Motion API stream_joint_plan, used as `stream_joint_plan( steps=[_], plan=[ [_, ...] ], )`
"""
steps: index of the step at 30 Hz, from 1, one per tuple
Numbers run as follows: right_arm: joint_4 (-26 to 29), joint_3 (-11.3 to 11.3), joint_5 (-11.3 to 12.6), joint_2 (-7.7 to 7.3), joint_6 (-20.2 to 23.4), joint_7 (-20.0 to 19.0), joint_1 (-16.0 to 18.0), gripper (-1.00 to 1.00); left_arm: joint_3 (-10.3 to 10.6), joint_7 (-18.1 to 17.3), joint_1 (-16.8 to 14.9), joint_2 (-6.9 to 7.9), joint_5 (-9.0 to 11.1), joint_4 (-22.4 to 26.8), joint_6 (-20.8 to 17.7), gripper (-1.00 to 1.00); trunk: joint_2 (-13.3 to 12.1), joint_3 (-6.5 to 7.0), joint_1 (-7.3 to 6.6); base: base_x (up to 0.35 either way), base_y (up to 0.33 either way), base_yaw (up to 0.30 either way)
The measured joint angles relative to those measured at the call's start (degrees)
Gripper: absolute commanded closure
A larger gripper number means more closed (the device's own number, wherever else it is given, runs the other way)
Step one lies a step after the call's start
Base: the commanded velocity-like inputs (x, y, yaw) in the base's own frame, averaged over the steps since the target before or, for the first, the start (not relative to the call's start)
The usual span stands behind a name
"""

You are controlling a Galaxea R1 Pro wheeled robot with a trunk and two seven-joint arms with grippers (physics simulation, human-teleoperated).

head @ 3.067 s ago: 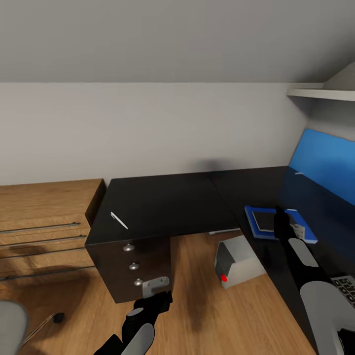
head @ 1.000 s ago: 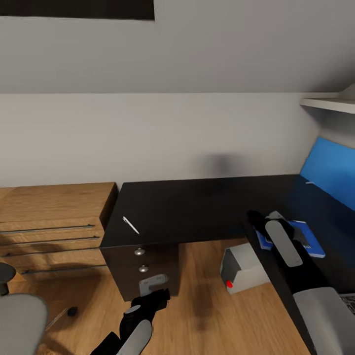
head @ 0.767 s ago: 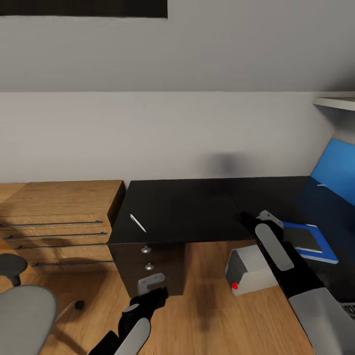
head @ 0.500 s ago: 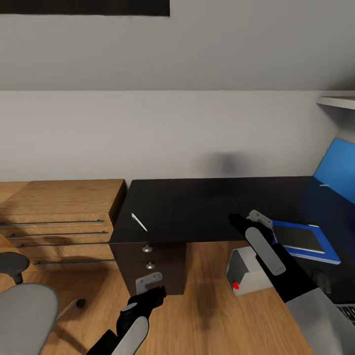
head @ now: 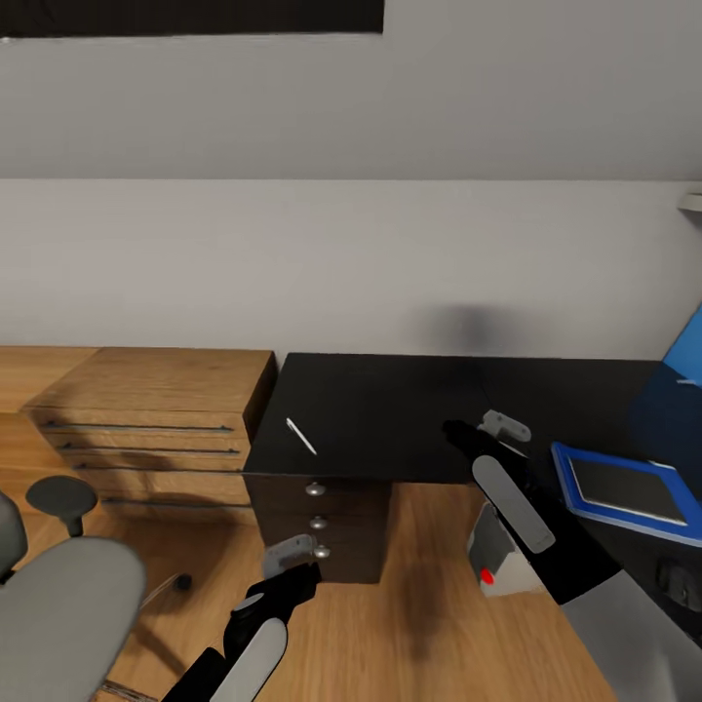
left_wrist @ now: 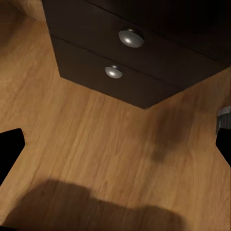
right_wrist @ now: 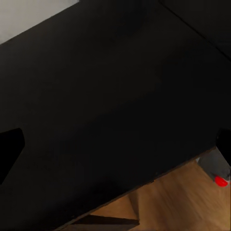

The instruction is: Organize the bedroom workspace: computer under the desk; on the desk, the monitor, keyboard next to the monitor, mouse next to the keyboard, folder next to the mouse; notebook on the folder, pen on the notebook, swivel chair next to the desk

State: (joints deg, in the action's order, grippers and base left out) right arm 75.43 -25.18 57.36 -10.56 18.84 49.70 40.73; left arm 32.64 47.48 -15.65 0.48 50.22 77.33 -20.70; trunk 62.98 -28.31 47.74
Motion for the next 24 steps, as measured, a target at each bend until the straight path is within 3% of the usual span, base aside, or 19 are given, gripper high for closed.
stream_joint_plan(
  steps=[7,19,23,24],
  plan=[
    [0.63,-0.71,-0.28,-0.06,-0.15,-0.05,-0.01,-1.00,0.01,0.01,-0.01,0.00,0.02,-0.05,0.04,-1.00,0.00,0.00,0.00,0.000,0.000,0.191],
    [2.54,-2.17,-0.53,-0.17,-0.12,0.00,-0.02,-1.00,0.02,-0.06,-0.02,-0.01,-0.08,-0.07,0.05,-1.00,0.00,0.01,0.00,0.000,0.000,0.035],
    [2.12,-4.10,-2.64,-0.10,-0.13,-0.08,-0.01,-1.00,0.01,0.10,0.00,0.00,-0.10,-0.05,0.05,-1.00,0.00,0.01,0.00,0.000,0.000,0.216],
    [1.87,-7.03,-5.50,-0.08,-0.17,-0.15,-0.02,-1.00,0.07,0.10,0.00,0.00,-0.10,-0.05,0.05,-1.00,0.00,0.00,0.00,0.000,0.000,0.271]
  ],
)
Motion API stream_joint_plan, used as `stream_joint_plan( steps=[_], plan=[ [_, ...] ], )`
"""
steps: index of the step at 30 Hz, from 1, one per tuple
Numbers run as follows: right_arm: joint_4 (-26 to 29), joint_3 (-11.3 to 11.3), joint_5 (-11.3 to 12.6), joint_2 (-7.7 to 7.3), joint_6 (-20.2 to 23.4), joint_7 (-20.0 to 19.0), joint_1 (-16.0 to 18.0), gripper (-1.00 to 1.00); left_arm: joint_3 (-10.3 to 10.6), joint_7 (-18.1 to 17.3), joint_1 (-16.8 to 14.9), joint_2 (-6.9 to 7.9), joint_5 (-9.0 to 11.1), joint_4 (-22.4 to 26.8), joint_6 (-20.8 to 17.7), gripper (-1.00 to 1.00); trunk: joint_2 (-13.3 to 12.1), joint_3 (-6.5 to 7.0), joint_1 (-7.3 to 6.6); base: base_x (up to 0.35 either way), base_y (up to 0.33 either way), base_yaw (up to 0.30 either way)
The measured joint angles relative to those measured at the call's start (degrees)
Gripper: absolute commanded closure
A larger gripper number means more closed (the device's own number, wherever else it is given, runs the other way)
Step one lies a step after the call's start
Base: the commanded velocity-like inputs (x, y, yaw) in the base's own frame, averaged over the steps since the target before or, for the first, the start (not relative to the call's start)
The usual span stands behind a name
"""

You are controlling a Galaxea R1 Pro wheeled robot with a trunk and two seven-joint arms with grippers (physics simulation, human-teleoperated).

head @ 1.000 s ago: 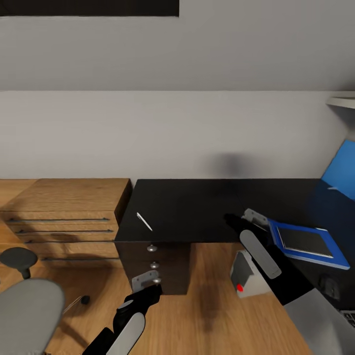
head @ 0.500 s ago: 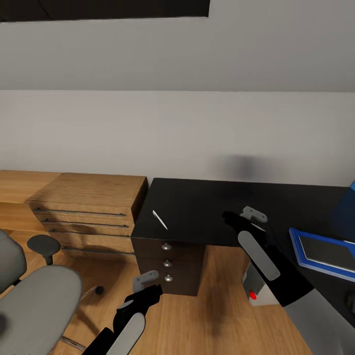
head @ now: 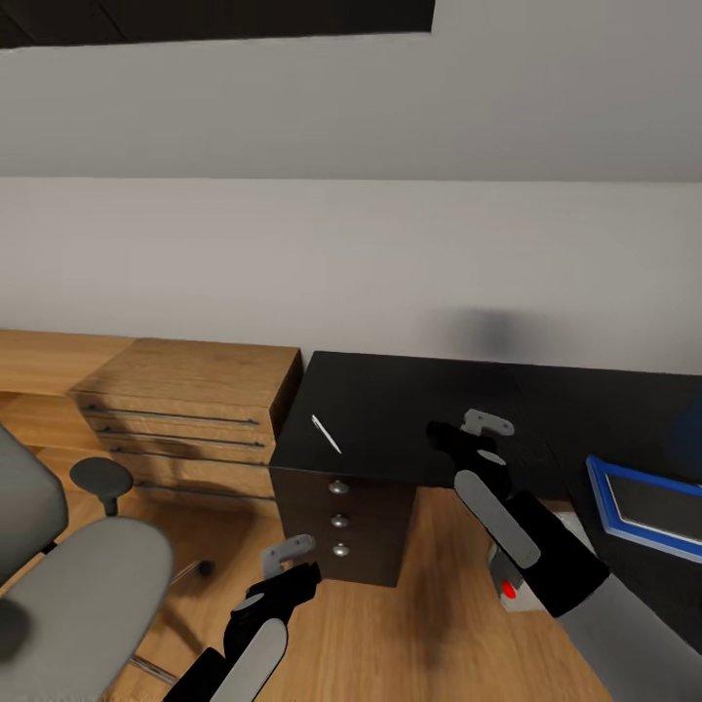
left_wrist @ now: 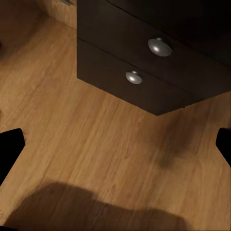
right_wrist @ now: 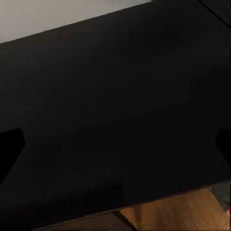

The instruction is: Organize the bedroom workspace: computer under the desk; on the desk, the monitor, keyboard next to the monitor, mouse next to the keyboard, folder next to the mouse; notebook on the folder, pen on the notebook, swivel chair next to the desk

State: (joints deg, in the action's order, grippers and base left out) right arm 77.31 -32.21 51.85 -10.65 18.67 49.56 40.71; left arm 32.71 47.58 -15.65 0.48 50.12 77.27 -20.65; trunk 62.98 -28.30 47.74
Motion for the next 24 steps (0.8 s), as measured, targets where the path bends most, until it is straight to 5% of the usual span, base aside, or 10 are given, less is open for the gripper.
stream_joint_plan(
  steps=[21,24],
  plan=[
    [-4.91,-5.80,-4.08,0.07,0.15,-12.02,0.00,-1.00,0.11,-0.07,0.00,0.00,-0.09,0.06,0.00,-1.00,0.00,-0.34,0.00,0.000,0.000,0.257],
    [-6.34,-6.76,-8.27,0.07,0.14,-14.45,-0.01,-1.00,0.12,-0.09,-0.01,0.00,-0.10,0.07,0.00,-1.00,0.00,-0.35,0.00,0.000,0.000,0.018]
  ],
)
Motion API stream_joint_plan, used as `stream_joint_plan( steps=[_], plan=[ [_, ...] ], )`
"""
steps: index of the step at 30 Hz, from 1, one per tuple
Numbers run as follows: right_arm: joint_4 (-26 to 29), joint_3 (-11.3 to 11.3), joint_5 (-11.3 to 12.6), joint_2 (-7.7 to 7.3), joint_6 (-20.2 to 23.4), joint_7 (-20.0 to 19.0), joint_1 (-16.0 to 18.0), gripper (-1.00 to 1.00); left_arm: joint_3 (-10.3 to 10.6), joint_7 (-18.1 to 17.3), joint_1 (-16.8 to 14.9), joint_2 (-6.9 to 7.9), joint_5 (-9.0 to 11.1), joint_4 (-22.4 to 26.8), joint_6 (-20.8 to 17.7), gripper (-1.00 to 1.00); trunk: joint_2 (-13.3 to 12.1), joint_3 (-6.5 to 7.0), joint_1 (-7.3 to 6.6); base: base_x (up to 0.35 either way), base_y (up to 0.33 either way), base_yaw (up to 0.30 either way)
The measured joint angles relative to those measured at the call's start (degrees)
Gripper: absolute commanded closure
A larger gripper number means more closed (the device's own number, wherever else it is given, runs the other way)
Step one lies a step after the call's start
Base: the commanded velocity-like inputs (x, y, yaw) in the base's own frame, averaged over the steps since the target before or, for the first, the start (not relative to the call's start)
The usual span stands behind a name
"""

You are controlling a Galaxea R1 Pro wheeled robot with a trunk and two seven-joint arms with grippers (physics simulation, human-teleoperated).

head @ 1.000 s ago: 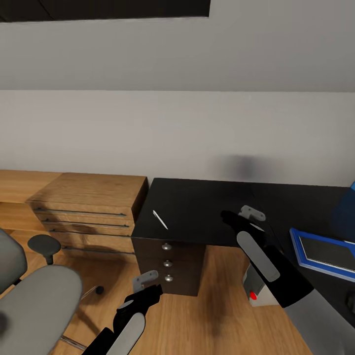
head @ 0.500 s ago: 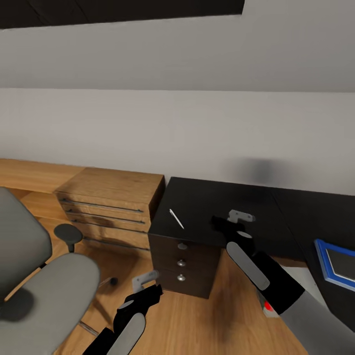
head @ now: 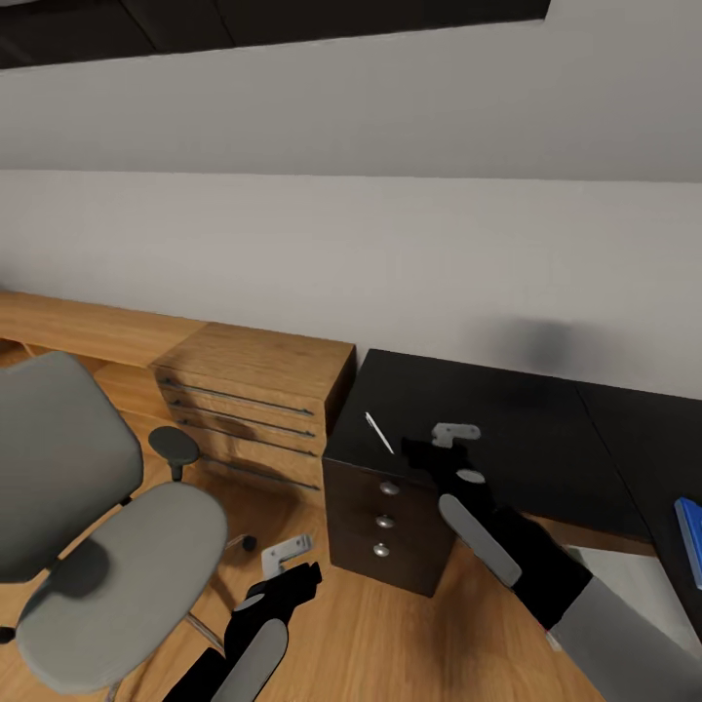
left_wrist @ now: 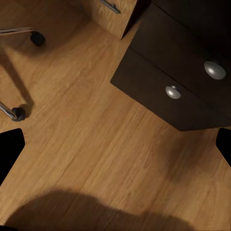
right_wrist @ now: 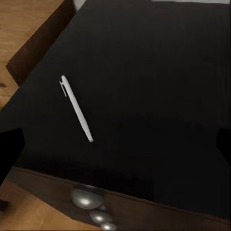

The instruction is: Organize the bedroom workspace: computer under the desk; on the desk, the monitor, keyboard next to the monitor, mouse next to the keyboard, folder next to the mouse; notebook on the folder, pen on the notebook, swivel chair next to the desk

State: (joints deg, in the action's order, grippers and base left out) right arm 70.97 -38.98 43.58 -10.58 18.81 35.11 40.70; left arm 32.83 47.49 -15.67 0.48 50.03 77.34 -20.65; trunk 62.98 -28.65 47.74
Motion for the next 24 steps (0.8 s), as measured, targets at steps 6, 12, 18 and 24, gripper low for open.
stream_joint_plan(
  steps=[6,12,18,24],
  plan=[
    [-10.81,-3.54,-12.80,3.71,0.02,-13.04,0.07,-1.00,0.18,0.22,0.00,-0.07,0.01,0.00,0.04,-1.00,0.00,0.00,0.00,0.000,0.000,0.003],
    [-18.06,-2.62,-15.93,5.16,-0.23,-22.18,0.25,-1.00,0.34,0.26,0.00,-0.08,0.01,0.01,0.09,-1.00,0.00,0.00,0.00,0.000,0.000,0.000],
    [-23.55,-2.45,-16.41,5.57,-1.05,-27.05,0.48,-1.00,0.42,0.19,0.00,-0.08,0.01,0.01,0.10,-1.00,0.00,0.00,0.00,0.000,0.000,0.000],
    [-25.81,-2.43,-16.48,5.72,-1.22,-29.56,0.61,-1.00,0.45,0.18,0.00,-0.08,0.02,0.05,0.13,-1.00,0.00,0.00,-0.01,0.078,0.007,0.000]
  ],
)
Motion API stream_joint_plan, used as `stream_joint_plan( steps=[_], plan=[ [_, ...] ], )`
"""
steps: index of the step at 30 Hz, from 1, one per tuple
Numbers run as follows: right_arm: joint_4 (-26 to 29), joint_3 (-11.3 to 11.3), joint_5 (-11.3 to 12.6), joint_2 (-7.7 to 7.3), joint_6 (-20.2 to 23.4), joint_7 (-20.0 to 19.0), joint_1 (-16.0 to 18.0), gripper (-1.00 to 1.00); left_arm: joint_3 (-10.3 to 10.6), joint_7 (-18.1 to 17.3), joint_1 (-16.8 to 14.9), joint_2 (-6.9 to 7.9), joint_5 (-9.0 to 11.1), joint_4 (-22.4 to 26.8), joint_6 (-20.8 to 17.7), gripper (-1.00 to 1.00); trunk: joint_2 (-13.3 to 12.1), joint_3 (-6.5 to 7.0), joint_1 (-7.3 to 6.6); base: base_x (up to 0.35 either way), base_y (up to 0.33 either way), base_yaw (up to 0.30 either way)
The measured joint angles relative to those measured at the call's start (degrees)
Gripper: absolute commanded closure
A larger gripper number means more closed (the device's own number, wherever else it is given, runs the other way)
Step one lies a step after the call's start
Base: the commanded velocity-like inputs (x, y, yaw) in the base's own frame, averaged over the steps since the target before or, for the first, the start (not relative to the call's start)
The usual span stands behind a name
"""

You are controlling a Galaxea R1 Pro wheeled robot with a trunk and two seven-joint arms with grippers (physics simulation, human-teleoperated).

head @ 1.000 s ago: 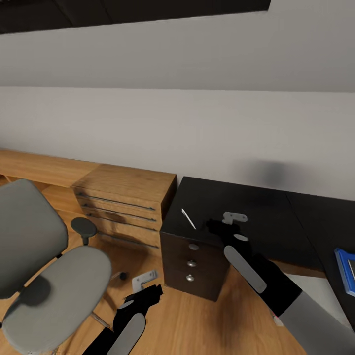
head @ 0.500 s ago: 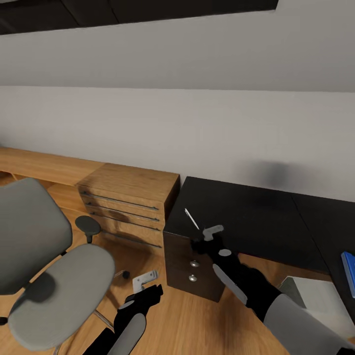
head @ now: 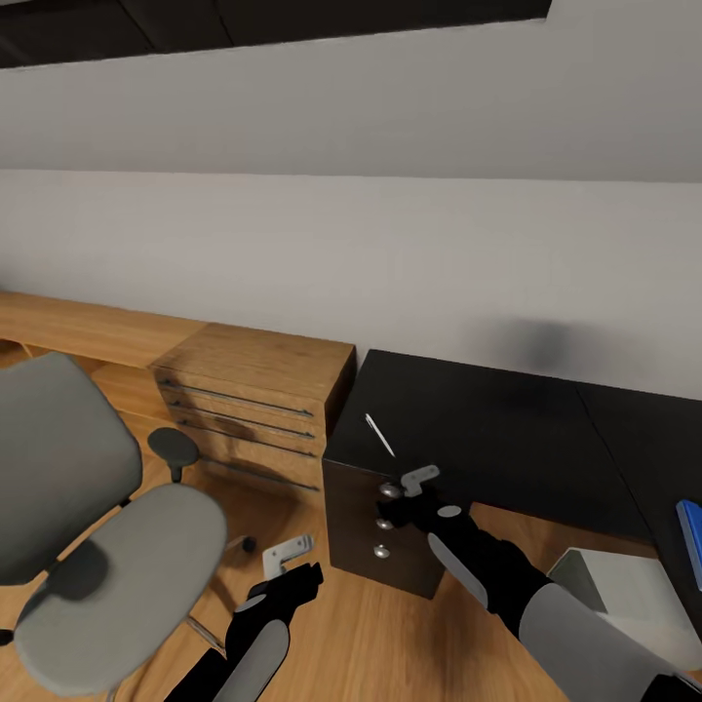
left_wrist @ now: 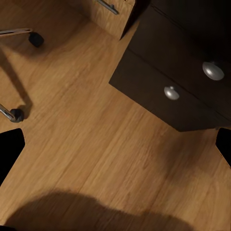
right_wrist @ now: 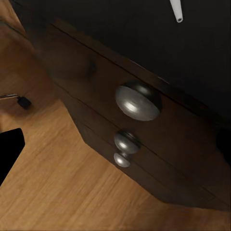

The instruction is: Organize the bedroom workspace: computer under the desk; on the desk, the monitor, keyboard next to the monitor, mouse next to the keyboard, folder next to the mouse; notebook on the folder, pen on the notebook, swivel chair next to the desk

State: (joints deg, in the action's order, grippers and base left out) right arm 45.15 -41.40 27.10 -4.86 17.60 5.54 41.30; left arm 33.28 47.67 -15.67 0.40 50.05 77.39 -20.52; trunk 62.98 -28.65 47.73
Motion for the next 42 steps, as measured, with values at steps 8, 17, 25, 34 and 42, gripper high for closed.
stream_joint_plan(
  steps=[8,17,25,34,42],
  plan=[
    [-0.36,-0.04,0.00,0.02,-0.10,-0.36,0.02,-1.00,0.00,0.06,0.00,0.05,-0.01,0.04,0.90,-1.00,0.00,0.00,0.01,0.107,0.013,0.000],
    [-0.37,-0.08,0.00,0.02,-0.77,-0.48,0.02,-1.00,0.00,0.09,0.00,0.05,-0.01,0.04,1.02,-1.00,0.00,0.00,0.01,0.112,0.001,0.000],
    [-2.12,-0.17,-0.65,0.01,-3.86,-3.14,0.03,-1.00,0.03,0.09,0.00,0.05,-0.01,0.12,1.02,-1.00,0.00,0.00,0.01,0.011,0.000,0.000],
    [-3.47,-0.17,-2.09,-0.14,-7.47,-7.19,0.03,-1.00,0.09,0.09,0.00,0.00,0.00,0.13,1.03,-1.00,0.00,0.00,0.01,0.001,0.000,0.000],
    [-3.66,0.07,-2.23,-0.85,-11.26,-10.32,0.04,-1.00,0.09,0.09,0.00,0.00,0.00,0.13,1.03,-1.00,0.00,0.00,0.01,0.000,0.000,0.000]
  ],
)
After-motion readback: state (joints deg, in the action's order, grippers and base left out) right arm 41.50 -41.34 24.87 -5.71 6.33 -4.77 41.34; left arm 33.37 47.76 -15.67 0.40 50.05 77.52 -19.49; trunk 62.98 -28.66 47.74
